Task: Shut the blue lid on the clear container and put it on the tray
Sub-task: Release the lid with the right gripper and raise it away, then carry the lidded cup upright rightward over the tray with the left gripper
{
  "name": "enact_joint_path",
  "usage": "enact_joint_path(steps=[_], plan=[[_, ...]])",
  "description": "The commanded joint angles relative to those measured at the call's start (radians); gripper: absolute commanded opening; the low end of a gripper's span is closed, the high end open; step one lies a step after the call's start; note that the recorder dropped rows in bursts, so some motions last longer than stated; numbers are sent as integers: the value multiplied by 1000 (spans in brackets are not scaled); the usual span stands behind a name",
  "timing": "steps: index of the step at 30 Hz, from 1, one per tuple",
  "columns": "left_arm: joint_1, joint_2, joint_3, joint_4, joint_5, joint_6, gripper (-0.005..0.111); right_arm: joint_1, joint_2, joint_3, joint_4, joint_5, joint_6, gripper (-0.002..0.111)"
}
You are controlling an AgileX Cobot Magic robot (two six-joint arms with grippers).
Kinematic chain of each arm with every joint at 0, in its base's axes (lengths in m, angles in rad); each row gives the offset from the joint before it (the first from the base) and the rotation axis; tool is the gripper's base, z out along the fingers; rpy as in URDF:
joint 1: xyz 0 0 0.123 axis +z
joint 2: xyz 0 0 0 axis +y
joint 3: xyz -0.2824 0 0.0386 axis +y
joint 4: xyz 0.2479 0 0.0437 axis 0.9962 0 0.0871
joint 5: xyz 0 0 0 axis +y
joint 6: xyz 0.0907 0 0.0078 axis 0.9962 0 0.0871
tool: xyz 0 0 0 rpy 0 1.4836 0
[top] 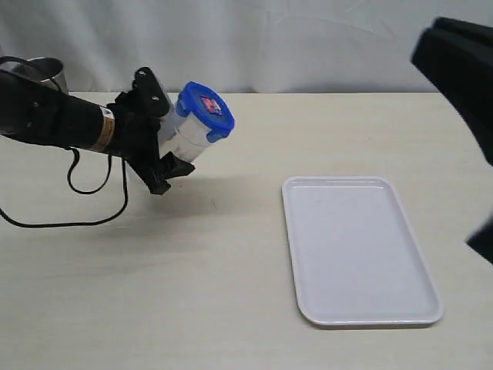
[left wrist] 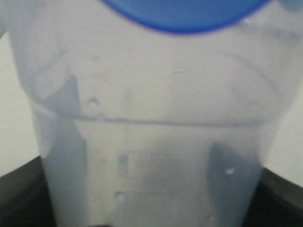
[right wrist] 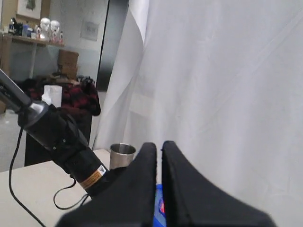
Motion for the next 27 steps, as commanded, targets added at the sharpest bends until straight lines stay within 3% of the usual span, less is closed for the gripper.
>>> enact_joint_path(steps=[1,6,13,19,27], plan=[[-100,-13,1,4,117,3,0,-7,-145,139,17,-86,-11,5],[-198,-13,1,4,374,35,0,-7,-265,242,109,-174,-49,5],[-382,-13,1,4,889,209,0,-7,-356,318,280,-200,-196,5],[-493,-13,0,4,1043,499,0,-7,-360,326,297,-200,-210,5],[-536,-13,0,4,1225,767,0,-7,-360,325,297,-194,-210,5]])
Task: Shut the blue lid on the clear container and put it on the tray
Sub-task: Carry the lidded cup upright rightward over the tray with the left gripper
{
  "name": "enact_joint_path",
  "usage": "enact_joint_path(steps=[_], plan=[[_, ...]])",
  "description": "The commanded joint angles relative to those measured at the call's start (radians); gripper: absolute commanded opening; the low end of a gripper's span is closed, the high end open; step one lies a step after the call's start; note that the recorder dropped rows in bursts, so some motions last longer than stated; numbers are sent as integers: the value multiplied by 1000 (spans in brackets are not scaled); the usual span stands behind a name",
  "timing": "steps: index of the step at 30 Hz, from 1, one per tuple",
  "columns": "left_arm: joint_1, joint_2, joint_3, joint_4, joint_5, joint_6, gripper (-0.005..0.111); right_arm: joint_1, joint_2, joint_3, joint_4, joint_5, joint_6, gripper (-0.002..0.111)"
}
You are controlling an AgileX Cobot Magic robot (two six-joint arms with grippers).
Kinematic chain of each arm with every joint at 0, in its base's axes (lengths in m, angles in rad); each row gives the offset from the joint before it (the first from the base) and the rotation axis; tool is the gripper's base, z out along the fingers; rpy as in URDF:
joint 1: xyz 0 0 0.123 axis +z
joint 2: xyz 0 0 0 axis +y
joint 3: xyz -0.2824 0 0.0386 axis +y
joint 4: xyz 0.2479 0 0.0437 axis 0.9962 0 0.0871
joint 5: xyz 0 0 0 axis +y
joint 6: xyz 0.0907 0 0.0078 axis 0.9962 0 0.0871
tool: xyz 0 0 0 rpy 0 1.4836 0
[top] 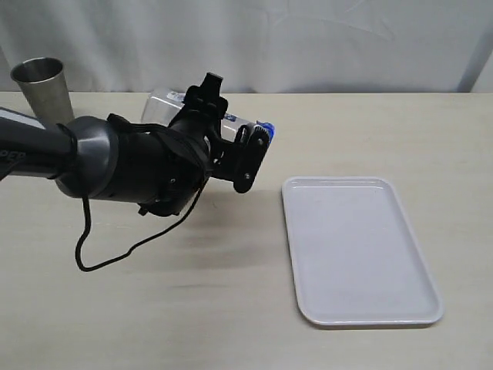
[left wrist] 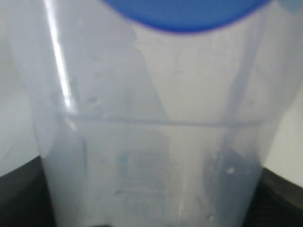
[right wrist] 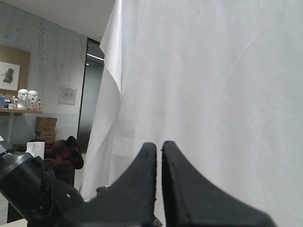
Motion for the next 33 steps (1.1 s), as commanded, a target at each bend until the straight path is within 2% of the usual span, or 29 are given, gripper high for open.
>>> enact_joint_path(steps=[1,16,21,25,26,28,31,33], plan=[[-18,-11,0,-3,99,99,0,-6,-5,4,5,-7,-7,5],[-18,-11,0,-47,10,109,0,-6,-5,4,5,12,-7,5],[-4,-11,0,-44,150,197,0,-6,-5,4,5,14,-7,5],[-25,-11,0,-197,105,219,0,-6,-5,4,5,14,-7,5],[-45,-11,0,-252,99,277,0,-6,-5,4,5,14,-7,5],[-62,-11,0,-257,105,364,0,-6,-5,4,5,16,-7,5],[-34,-11,0,-214,104,318,0,-6,-5,4,5,16,-7,5],[6,-11,0,-282,94,255,0,-6,-5,4,5,16,-7,5]])
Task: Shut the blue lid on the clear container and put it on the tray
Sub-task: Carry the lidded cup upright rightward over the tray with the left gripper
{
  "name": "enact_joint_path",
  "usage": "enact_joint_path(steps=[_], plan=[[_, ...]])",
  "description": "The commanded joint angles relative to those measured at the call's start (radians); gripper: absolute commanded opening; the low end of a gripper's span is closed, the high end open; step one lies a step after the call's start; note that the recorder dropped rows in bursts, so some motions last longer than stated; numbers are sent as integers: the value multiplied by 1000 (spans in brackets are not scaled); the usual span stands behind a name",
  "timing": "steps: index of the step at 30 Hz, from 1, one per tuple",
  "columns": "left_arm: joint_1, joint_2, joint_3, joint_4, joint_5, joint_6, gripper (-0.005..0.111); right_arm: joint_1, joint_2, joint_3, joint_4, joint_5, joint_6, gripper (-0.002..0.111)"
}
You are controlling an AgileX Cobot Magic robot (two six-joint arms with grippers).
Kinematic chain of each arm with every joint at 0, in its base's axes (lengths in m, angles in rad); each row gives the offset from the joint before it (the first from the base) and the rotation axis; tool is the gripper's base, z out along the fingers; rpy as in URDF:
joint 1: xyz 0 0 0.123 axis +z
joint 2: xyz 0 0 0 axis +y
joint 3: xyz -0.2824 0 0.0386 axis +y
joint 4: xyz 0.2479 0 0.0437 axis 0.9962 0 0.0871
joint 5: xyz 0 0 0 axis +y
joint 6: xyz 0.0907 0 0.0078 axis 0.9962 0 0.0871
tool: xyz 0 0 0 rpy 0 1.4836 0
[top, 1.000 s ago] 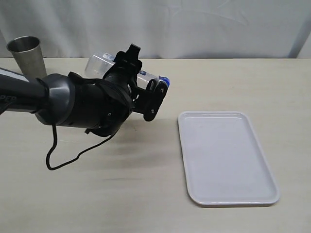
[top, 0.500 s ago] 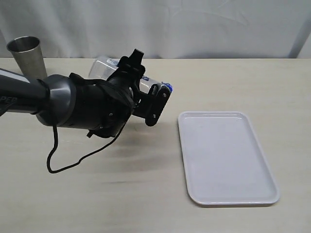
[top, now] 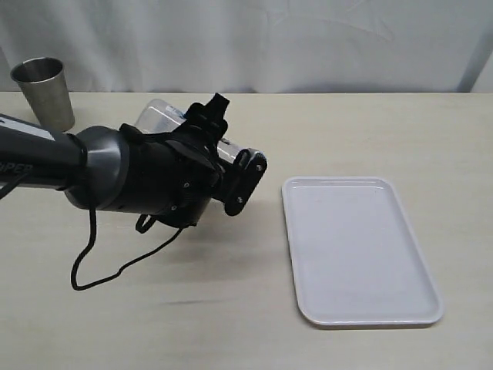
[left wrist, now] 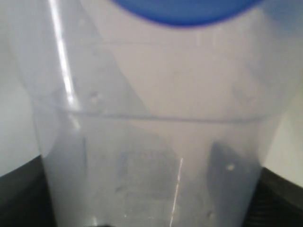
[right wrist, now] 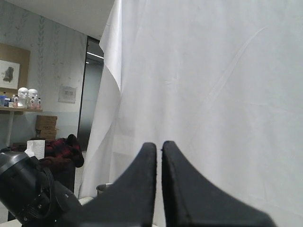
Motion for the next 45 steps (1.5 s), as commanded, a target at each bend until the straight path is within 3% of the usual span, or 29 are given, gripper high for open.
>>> enact_joint_path(steps=[1,5,9,14,17,21,25,27,35,45], plan=[[50,-11,4,-100,9,-50,0,-6,-5,4,2,10,-7,5],[5,-11,51,-31,-6,-9,0,-6,-5,4,2,10,-7,5],[56,-11,11,-26,-55,-195,0,-6,-5,4,2,10,-7,5],[50,-15,13,-85,-117,-262,0,-6,-5,4,2,10,-5,5],[75,-35,13,-92,-316,-403,0,-6,-5,4,2,10,-5,5],[140,-60,13,-92,-712,-590,0,-6,-5,4,2,10,-5,5],[214,-60,11,-101,-1098,-648,0,-6,-5,4,2,10,-5,5],[245,-60,11,-177,-1257,-653,0,-6,-5,4,2,10,-5,5],[270,-36,11,-500,-1677,-641,0,-6,-5,4,2,19,-3,5],[257,178,6,-890,-1998,-617,0,-6,-5,4,6,19,-3,5]])
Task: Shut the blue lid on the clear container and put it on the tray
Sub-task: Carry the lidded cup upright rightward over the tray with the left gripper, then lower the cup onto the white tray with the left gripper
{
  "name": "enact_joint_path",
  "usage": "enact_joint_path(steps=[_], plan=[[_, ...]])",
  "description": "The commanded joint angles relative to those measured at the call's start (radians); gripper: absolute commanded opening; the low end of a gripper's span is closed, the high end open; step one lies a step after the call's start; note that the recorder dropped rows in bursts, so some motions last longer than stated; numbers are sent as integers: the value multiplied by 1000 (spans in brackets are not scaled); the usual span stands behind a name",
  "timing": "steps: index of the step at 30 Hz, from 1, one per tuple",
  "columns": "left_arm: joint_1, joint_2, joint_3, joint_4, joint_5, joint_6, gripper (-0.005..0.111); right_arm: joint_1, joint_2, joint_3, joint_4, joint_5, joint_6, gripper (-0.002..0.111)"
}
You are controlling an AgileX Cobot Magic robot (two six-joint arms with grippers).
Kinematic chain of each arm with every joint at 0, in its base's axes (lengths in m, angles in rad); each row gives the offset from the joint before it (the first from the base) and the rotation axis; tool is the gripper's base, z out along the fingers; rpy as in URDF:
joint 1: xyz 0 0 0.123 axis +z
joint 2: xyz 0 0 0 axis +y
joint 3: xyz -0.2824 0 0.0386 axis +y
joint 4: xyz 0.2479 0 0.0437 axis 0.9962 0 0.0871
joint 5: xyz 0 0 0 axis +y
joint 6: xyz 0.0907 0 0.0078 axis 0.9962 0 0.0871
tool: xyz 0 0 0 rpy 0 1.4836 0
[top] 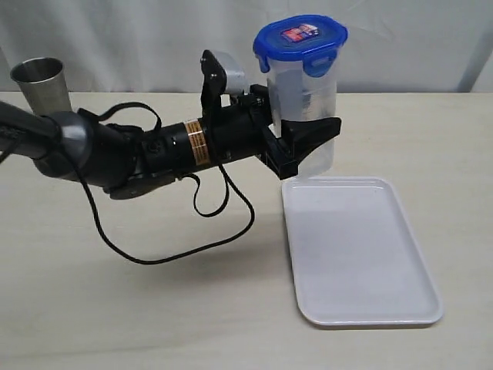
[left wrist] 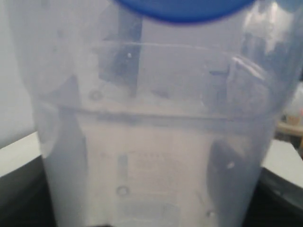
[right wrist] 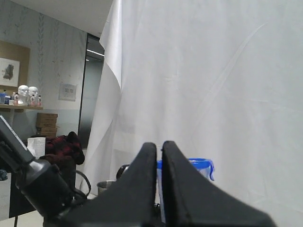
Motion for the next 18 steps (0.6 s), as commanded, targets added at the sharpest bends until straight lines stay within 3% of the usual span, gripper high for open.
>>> enact_joint_path(steps=[1,6,8,10,12,18], plan=[[-17,96,-28,-123,-110,6,0,-6,-5,4,2,8,-3,5],[-79,214,-224,72,-23,-3,0,-6,-5,4,31,8,-3,5],[-110,242,-275,91,2,-3,0,-6,-5,4,31,8,-3,5],[-160,290,-342,91,120,-5,0,-6,-5,4,31,8,-3,5],[-183,315,-356,93,205,-3,0,-6,-5,4,31,8,-3,5],[-188,353,-356,99,201,15,0,-6,-5,4,31,8,-3,5]])
